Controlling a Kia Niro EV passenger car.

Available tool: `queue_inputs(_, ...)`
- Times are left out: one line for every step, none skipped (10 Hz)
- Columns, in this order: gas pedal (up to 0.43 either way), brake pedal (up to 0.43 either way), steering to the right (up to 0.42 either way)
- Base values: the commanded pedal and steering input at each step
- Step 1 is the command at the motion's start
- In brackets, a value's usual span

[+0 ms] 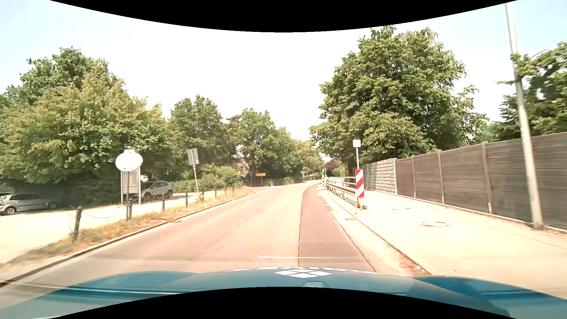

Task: Follow the waypoints while adhering to traffic rules and regulations

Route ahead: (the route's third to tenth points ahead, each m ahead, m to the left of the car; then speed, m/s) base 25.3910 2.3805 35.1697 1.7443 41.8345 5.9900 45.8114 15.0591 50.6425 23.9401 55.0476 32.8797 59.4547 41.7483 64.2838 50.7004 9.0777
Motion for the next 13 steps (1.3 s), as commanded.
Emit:
queue_inputs(0.098, 0.000, 0.021)
queue_inputs(0.098, 0.000, 0.020)
queue_inputs(0.098, 0.000, 0.019)
queue_inputs(0.087, 0.000, 0.018)
queue_inputs(0.087, 0.000, 0.015)
queue_inputs(0.087, 0.000, 0.014)
queue_inputs(0.067, 0.000, 0.015)
queue_inputs(0.067, 0.000, 0.015)
queue_inputs(0.067, 0.000, 0.013)
queue_inputs(0.067, 0.000, 0.012)
queue_inputs(0.067, 0.000, 0.012)
queue_inputs(0.067, 0.000, 0.012)
queue_inputs(0.039, 0.000, 0.011)
